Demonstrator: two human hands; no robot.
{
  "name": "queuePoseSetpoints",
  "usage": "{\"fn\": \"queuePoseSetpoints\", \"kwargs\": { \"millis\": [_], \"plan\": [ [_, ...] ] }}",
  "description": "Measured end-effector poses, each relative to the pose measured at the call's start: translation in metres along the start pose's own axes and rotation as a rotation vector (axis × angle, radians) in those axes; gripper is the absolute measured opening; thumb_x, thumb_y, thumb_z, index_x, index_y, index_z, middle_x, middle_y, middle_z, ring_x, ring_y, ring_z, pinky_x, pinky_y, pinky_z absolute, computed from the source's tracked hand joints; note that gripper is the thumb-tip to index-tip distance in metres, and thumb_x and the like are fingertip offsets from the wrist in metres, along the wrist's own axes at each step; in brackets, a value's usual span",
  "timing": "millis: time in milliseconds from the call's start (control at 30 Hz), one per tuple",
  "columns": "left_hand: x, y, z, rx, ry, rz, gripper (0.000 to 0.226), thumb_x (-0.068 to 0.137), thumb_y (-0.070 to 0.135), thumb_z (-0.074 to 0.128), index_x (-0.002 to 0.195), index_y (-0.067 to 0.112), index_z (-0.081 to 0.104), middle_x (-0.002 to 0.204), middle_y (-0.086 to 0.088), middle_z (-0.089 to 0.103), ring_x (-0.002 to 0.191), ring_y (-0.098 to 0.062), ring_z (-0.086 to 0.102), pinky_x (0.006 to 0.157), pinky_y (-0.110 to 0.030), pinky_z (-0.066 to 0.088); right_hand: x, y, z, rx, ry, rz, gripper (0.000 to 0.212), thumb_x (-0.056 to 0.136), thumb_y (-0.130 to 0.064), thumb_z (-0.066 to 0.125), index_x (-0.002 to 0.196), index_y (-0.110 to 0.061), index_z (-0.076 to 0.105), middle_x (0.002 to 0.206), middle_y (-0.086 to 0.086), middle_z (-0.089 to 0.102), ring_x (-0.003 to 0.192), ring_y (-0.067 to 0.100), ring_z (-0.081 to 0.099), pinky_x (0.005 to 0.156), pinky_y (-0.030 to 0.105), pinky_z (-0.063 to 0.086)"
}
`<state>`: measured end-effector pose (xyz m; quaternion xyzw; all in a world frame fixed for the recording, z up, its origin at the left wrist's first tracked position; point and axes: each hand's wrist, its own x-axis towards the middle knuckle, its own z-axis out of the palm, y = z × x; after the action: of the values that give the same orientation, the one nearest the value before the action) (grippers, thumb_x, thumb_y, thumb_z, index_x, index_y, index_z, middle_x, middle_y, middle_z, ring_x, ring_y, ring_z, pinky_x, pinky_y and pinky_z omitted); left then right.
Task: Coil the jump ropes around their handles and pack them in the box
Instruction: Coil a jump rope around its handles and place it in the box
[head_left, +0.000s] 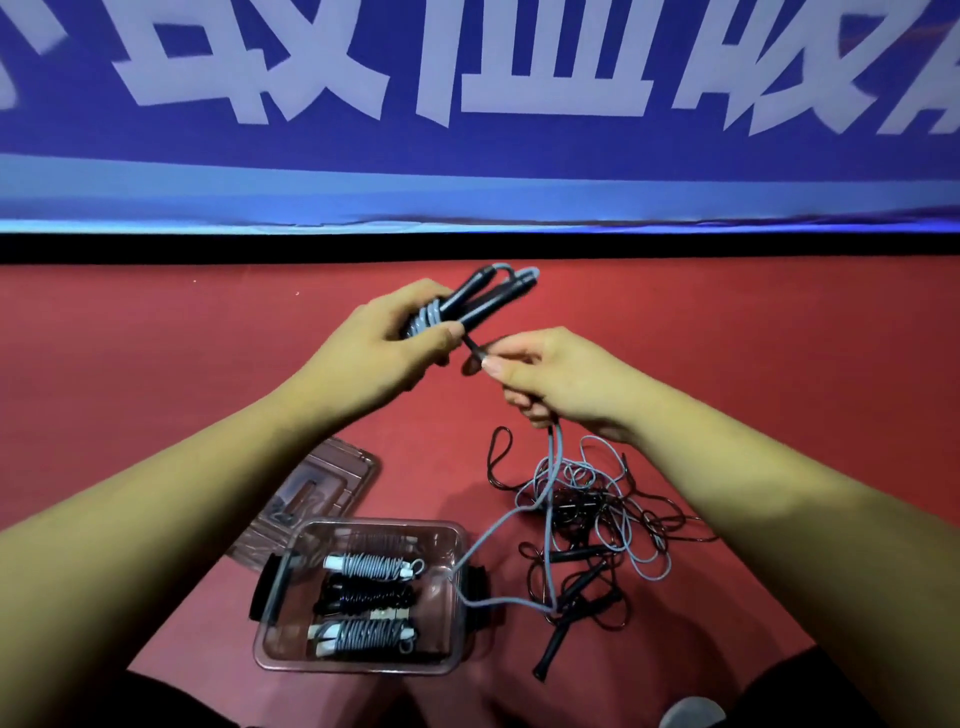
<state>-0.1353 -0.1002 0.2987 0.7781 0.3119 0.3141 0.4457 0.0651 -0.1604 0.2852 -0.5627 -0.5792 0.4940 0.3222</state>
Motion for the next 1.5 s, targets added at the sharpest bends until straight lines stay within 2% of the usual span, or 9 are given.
{"fn": "queuePoseSetpoints", "kwargs": {
  "millis": [167, 300, 467, 700, 833, 1067, 1267, 1367, 1500],
  "plan": [
    [0.008, -0.014, -0.012, 0.465, 0.057, -0.095, 0.018, 0.090, 0.032, 0.068, 0.101, 0.025, 0.056, 0.075, 0.000, 0.061, 0.059, -0.014, 0.053, 0.055, -0.026, 0.040, 0.001, -0.009, 0.016, -0.491, 0.059, -0.061, 0.018, 0.097, -0.024, 0.057, 0.100, -0.011, 0.070, 0.058, -0.006, 0.046, 0.048, 0.008, 0.039, 0.051, 0.023, 0.034],
    [0.005, -0.022, -0.006, 0.789, -0.053, -0.156, 0.030, 0.087, 0.032, 0.067, 0.111, 0.025, 0.052, 0.090, -0.005, 0.063, 0.083, -0.033, 0.061, 0.063, -0.034, 0.040, -0.001, -0.013, 0.029, -0.775, 0.045, -0.048, 0.028, 0.097, -0.029, 0.054, 0.071, -0.017, 0.055, 0.064, 0.000, 0.050, 0.062, 0.023, 0.048, 0.056, 0.032, 0.035],
    [0.003, -0.027, 0.000, 0.973, -0.140, -0.157, 0.030, 0.078, 0.033, 0.062, 0.105, 0.036, 0.049, 0.091, -0.004, 0.065, 0.086, -0.034, 0.063, 0.067, -0.038, 0.053, 0.000, -0.020, 0.025, -0.868, 0.125, -0.139, 0.035, 0.093, -0.030, 0.059, 0.061, -0.019, 0.053, 0.059, 0.000, 0.049, 0.058, 0.025, 0.049, 0.054, 0.031, 0.037],
    [0.002, -0.019, 0.015, 0.837, -0.353, -0.085, 0.039, 0.078, 0.071, 0.061, 0.084, 0.032, 0.060, 0.061, 0.008, 0.055, 0.059, -0.008, 0.052, 0.057, -0.028, 0.038, 0.001, -0.025, -0.001, -0.766, 0.179, -0.235, 0.013, 0.078, -0.033, 0.077, 0.077, -0.021, 0.076, 0.064, -0.006, 0.066, 0.062, 0.008, 0.056, 0.059, 0.026, 0.043],
    [-0.001, -0.011, 0.017, 0.634, -0.383, -0.057, 0.029, 0.085, 0.055, 0.066, 0.067, 0.035, 0.055, 0.053, 0.007, 0.050, 0.050, -0.008, 0.043, 0.054, -0.028, 0.036, 0.001, -0.024, -0.016, -0.510, 0.137, -0.211, 0.012, 0.073, -0.029, 0.083, 0.074, -0.020, 0.076, 0.065, -0.009, 0.068, 0.057, -0.001, 0.052, 0.054, 0.014, 0.037],
    [-0.007, -0.002, 0.020, 0.395, -0.408, -0.014, 0.004, 0.093, 0.030, 0.064, 0.093, 0.026, 0.064, 0.061, 0.007, 0.057, 0.050, -0.006, 0.043, 0.051, -0.023, 0.036, 0.008, -0.006, -0.022, -0.210, 0.039, -0.148, 0.006, 0.083, -0.018, 0.075, 0.081, -0.013, 0.074, 0.071, 0.000, 0.068, 0.063, 0.008, 0.055, 0.062, 0.023, 0.044],
    [-0.006, 0.006, 0.016, 0.145, -0.192, 0.068, 0.036, 0.093, 0.038, 0.063, 0.121, 0.030, 0.043, 0.078, -0.009, 0.068, 0.057, -0.029, 0.051, 0.050, -0.034, 0.043, 0.014, 0.009, -0.019, 0.269, 0.084, -0.056, 0.021, 0.091, 0.002, 0.050, 0.082, -0.011, 0.064, 0.057, 0.004, 0.048, 0.043, 0.009, 0.035, 0.044, 0.020, 0.021],
    [-0.007, 0.011, 0.017, -0.023, -0.191, 0.087, 0.047, 0.096, 0.031, 0.057, 0.138, 0.046, 0.044, 0.083, -0.013, 0.063, 0.059, -0.023, 0.048, 0.052, -0.026, 0.041, 0.016, 0.016, -0.008, 0.266, 0.010, 0.018, 0.019, 0.098, -0.011, 0.052, 0.082, -0.010, 0.062, 0.049, 0.000, 0.042, 0.038, 0.007, 0.025, 0.048, 0.026, 0.011],
    [-0.002, 0.007, 0.008, -0.208, -0.029, -0.026, 0.029, 0.098, 0.022, 0.055, 0.126, 0.026, 0.058, 0.076, -0.016, 0.057, 0.052, -0.022, 0.042, 0.047, -0.026, 0.034, 0.018, 0.011, -0.001, 0.250, 0.008, 0.097, 0.023, 0.101, -0.018, 0.047, 0.091, -0.005, 0.063, 0.049, 0.002, 0.038, 0.036, 0.010, 0.021, 0.045, 0.021, 0.013]
  ]
}}
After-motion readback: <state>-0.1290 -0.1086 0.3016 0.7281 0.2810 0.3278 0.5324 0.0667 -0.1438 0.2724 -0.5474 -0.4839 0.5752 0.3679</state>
